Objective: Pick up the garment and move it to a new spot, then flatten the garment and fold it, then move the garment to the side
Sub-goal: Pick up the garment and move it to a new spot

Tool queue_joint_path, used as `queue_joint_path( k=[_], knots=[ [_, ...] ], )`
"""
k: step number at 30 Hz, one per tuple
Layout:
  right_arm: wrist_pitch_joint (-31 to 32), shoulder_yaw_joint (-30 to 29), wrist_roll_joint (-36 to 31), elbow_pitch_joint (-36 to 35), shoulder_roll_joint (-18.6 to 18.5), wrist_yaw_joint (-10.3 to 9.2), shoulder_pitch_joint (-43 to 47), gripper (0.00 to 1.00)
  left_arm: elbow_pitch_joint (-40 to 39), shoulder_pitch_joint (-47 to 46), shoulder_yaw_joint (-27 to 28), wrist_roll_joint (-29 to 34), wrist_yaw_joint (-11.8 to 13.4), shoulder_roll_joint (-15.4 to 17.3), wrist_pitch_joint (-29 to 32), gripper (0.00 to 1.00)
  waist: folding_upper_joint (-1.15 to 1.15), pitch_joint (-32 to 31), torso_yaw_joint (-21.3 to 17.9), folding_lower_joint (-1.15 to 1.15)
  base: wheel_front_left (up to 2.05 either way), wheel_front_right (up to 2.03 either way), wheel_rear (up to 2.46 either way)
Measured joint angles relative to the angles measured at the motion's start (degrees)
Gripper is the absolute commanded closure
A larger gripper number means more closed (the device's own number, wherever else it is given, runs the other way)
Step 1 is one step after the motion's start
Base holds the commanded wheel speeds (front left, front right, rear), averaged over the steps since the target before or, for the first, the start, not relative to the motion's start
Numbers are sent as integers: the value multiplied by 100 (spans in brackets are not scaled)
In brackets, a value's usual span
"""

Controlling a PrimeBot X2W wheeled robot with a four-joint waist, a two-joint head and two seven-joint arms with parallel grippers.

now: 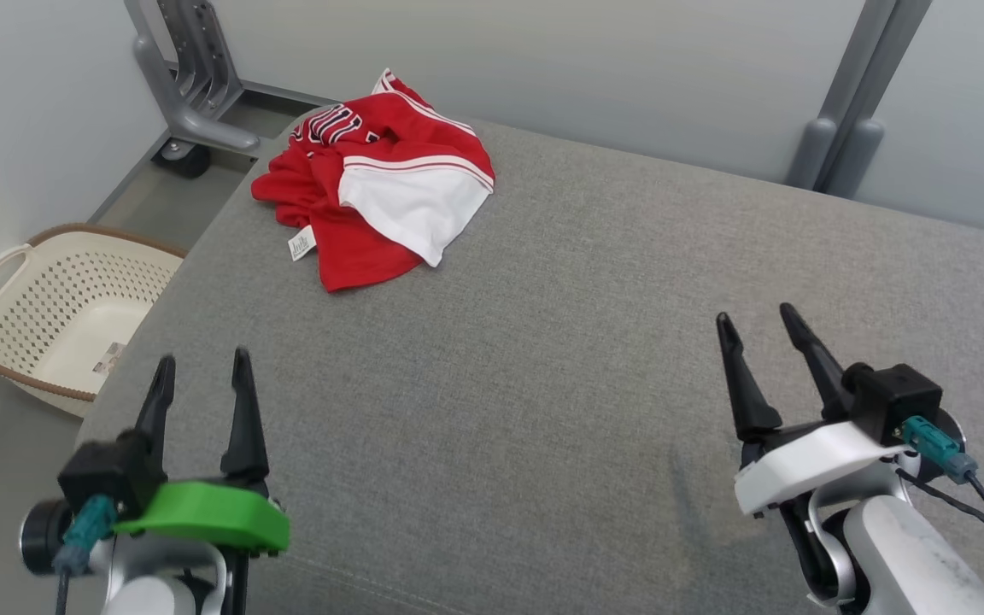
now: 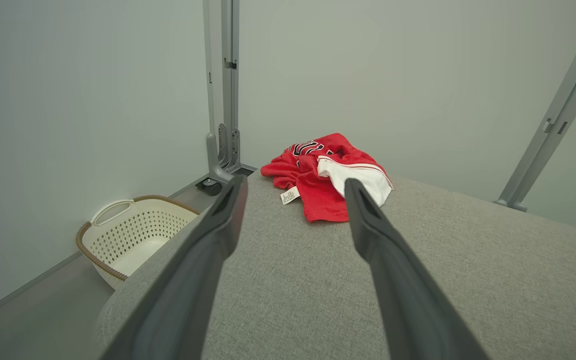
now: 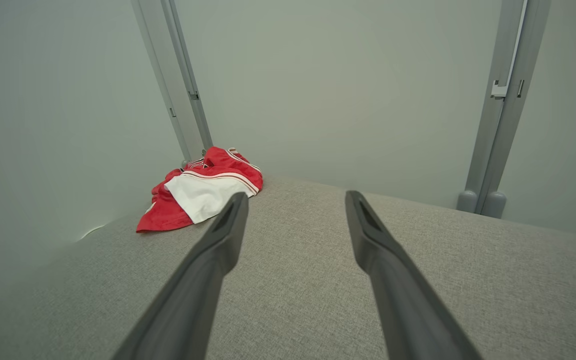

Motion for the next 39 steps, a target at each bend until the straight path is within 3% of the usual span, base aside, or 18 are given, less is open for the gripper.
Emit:
queue_joint_path(
  k=[8,19,27,39],
  knots=[
    [145,-136,-230,-313,-209,-1,-371,0,-146,-1591,44,-23,-132,300,813,0,0,374,-71,0,0,0,0],
    [363,15,-525,-815,-268,-1,-979,0,975,-3019,701,-614,-124,606,2277,0,0,857,-448,0,0,0,0],
    [542,-101,-628,-1199,-424,-12,-1024,0,1522,-3815,1134,-727,-119,1090,2971,0,0,1325,-930,0,0,0,0],
    [606,-372,-678,-1607,-560,-44,-1036,0,2270,-4523,1657,-1221,-43,1062,3419,0,0,2187,-1555,1,0,0,0]
  ],
)
